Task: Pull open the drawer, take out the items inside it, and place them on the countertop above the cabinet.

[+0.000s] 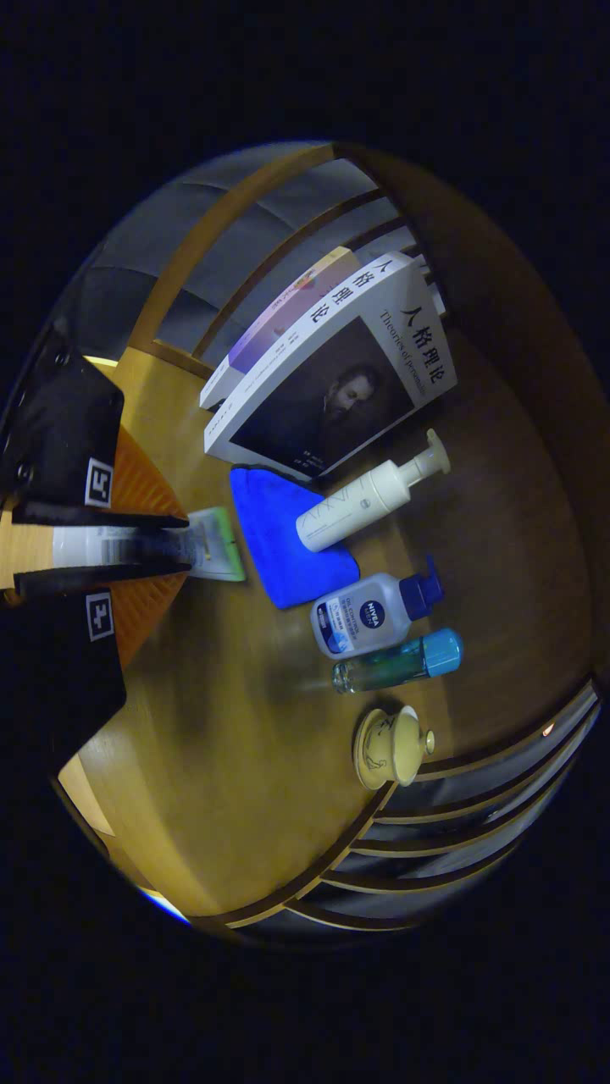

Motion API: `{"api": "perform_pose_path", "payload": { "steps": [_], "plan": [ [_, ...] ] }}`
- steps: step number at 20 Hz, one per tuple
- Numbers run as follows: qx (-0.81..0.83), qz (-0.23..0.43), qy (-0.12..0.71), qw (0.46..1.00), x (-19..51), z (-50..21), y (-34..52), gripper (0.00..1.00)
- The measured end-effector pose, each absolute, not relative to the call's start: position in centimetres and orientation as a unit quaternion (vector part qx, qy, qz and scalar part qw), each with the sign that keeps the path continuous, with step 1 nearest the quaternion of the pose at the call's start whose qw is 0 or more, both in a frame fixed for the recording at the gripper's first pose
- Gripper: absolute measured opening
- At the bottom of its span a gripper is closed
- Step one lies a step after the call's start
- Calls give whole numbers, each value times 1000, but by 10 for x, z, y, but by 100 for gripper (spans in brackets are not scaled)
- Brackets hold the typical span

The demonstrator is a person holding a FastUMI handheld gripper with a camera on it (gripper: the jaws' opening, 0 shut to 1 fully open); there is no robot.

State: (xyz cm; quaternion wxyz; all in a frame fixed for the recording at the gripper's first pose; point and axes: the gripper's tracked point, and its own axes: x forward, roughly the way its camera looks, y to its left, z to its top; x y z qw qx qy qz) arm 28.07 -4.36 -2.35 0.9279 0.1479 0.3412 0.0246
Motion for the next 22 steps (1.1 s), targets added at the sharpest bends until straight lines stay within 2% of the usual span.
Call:
{"api": "perform_pose_path", "payload": {
  "steps": [1,2,3,7,17,22],
  "plan": [
    [150,22,338,929,283,-24,-42,22],
    [151,22,332,931,282,-19,-42,30],
    [149,25,323,934,282,-15,-42,32],
    [97,29,279,955,269,1,-42,99],
    [44,59,169,983,183,33,-12,98],
    [9,48,129,990,133,29,-6,98]
  ]
}}
